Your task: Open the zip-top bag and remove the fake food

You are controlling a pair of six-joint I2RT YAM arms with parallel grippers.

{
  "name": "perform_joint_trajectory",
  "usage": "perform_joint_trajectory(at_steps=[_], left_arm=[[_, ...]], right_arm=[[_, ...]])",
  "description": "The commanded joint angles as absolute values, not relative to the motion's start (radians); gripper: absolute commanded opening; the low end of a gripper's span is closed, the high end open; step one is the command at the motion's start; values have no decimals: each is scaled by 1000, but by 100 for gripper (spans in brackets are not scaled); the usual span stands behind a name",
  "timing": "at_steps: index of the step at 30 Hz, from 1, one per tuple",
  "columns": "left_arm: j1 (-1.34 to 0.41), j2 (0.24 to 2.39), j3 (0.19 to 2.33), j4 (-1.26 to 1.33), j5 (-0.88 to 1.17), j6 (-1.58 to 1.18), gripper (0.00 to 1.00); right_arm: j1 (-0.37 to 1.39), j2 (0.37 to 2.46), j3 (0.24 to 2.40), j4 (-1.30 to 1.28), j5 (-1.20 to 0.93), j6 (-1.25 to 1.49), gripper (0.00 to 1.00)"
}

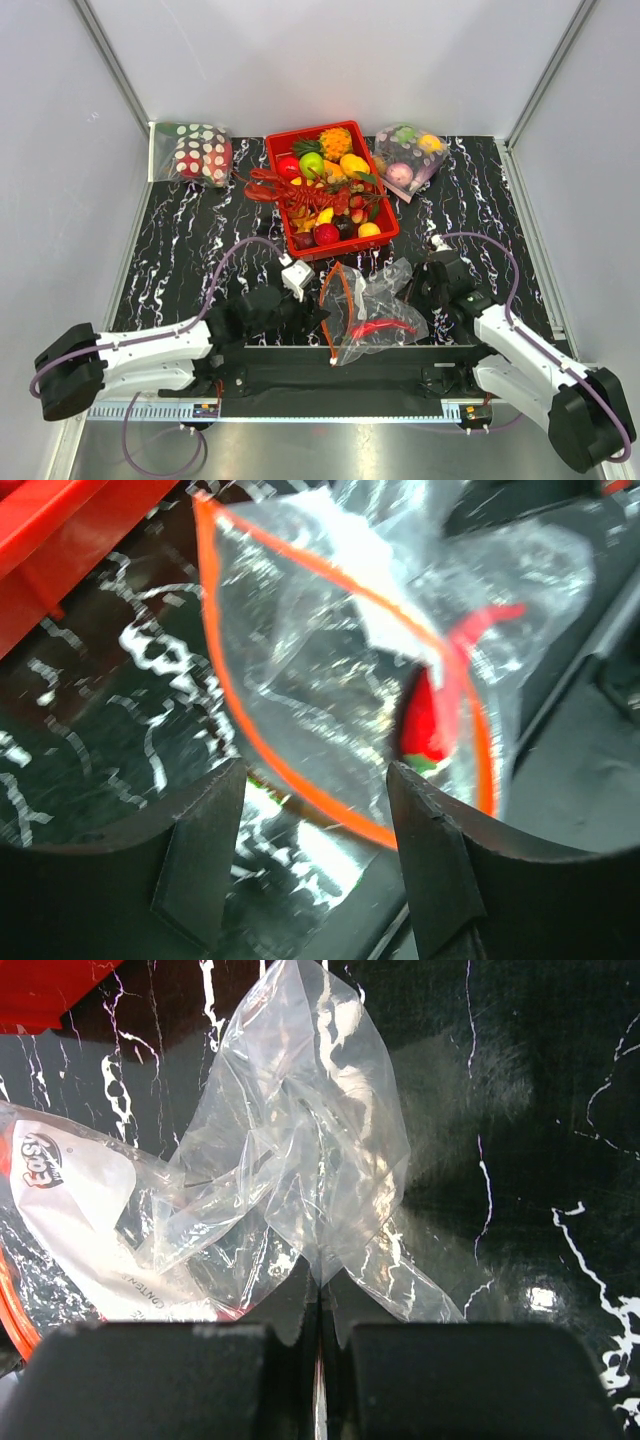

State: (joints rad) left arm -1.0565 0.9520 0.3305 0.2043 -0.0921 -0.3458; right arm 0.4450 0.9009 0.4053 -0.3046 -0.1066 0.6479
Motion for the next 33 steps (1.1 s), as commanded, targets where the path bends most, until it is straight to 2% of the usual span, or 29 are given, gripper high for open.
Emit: perform_joint_trajectory(at_steps=[1, 5, 12, 33], left_arm=[[-1078, 982, 325, 396, -78, -377, 63], [-1091, 1084, 334, 508, -46, -365, 63], [-1103, 1354, 414, 555, -37, -307, 62], [-1244, 1494, 439, 712, 51, -318, 66]], right_arm=[[446, 873, 439, -322, -101, 641, 0], [446, 859, 437, -328, -104, 650, 0], [446, 822, 443, -367, -100, 649, 0], [446, 825, 442, -374, -107, 649, 0]])
